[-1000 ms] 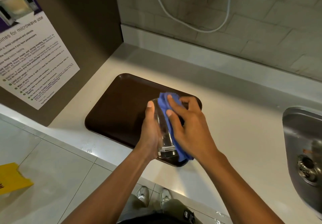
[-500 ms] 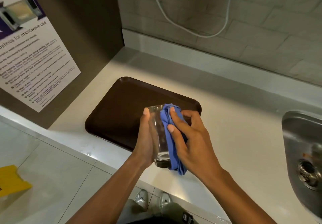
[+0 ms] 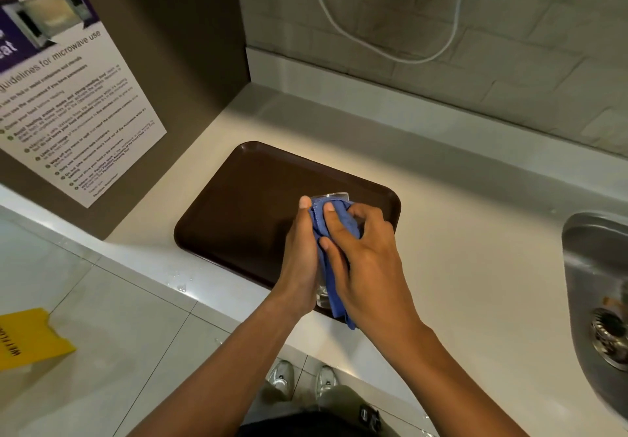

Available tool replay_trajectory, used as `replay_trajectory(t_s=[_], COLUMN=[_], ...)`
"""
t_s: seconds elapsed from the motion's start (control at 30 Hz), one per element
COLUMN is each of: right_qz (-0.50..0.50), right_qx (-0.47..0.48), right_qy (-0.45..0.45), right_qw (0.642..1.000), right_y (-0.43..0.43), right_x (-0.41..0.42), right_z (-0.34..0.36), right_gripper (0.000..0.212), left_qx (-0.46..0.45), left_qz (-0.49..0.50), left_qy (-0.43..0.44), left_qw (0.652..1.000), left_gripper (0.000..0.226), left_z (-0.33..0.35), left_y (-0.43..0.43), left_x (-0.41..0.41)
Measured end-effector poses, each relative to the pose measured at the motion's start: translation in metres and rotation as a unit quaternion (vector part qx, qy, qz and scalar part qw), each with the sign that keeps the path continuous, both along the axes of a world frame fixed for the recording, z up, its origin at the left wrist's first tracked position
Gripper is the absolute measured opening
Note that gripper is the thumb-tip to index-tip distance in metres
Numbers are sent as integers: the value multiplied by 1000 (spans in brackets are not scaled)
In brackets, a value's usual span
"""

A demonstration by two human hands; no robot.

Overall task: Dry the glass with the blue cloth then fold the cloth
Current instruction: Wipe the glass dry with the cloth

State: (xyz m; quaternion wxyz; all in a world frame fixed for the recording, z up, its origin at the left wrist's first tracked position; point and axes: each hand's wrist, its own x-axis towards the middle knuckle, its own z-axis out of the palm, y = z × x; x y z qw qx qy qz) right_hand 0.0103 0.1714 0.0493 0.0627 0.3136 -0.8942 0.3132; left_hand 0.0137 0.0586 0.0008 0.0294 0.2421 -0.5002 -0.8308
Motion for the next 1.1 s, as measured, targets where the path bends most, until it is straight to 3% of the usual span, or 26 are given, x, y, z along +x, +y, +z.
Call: replay_trajectory(t_s=[0.13,0.27,0.4,0.57,0.7,0.77,0.9,1.1], right_qz=[-5,-64,-76,0,-79,-63,3,-77], right_qx=[-18,-62,-51,-43,-52,-37,-80,-48], right_qy=[-25,-103,-80,-92,-94,-54,-132,-83], right_qw=[1000,991,993,995,991,996,988,992], right_y=[10,25,20,30,21,12,23,7], right_x=[7,2,-11,19,-16,-16,17,-27], right_z=[-6,-11,-7,-18,-12,-7,-21,-12], right_gripper=[36,42,45,44,43,45,42,45], left_qx=[31,51,63,86,84,119,148,157], left_qz=[-12,-48,-52,-29,-64,-55,-37,-68], left_qy=[-39,-49,-58,-48,-54,-47,-41,-59], left_qw=[999,996,995,995,993,990,987,983], left_gripper=[66,80,79,82,76,74,83,74], left_z=[-7,-4,1,-2,-5,-3,-3,2], left_y=[1,7,8,-8,8,9,-11,4], left_x=[-4,11,9,2,9,8,4,5])
